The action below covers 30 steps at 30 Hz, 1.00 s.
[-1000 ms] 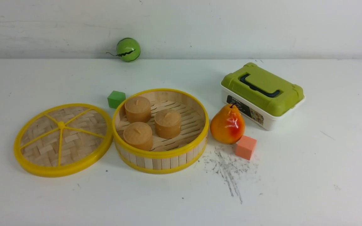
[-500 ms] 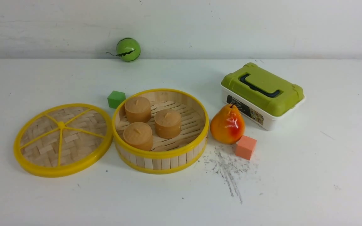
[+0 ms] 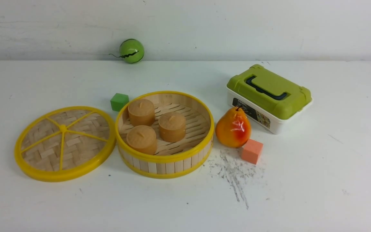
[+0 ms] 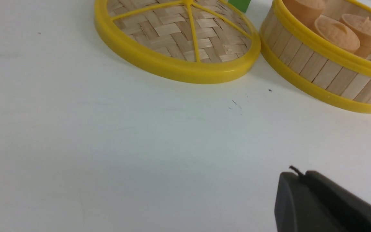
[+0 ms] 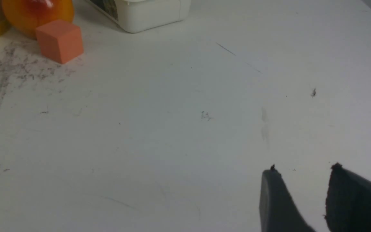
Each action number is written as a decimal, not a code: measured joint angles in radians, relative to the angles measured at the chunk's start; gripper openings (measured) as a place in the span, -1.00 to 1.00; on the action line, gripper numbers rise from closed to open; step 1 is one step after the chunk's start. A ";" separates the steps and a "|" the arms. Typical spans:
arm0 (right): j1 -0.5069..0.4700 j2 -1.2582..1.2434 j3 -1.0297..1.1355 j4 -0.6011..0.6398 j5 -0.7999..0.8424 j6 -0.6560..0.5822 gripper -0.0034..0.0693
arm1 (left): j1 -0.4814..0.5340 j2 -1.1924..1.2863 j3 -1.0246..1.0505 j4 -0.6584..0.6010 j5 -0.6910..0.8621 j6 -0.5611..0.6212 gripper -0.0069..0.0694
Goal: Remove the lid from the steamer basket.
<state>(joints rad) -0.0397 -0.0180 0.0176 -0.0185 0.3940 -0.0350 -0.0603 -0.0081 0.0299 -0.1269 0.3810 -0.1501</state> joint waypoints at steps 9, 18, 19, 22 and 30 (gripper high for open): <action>0.000 0.000 0.000 0.000 0.000 0.000 -0.25 | 0.000 0.000 0.000 0.000 0.000 0.000 -0.72; 0.000 0.000 0.000 0.000 0.000 0.000 -0.25 | 0.000 0.000 0.000 0.000 0.000 0.000 -0.71; 0.000 0.000 0.000 0.000 0.000 0.000 -0.25 | 0.000 0.000 0.000 0.000 0.000 0.000 -0.70; 0.000 0.000 0.000 0.000 0.000 0.000 -0.25 | 0.000 0.000 0.000 0.000 0.000 0.000 -0.69; 0.000 0.000 0.000 0.000 0.000 0.000 -0.25 | 0.000 0.000 0.000 0.000 0.000 0.000 -0.68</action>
<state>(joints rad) -0.0397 -0.0180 0.0176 -0.0185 0.3940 -0.0350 -0.0603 -0.0081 0.0299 -0.1269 0.3810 -0.1501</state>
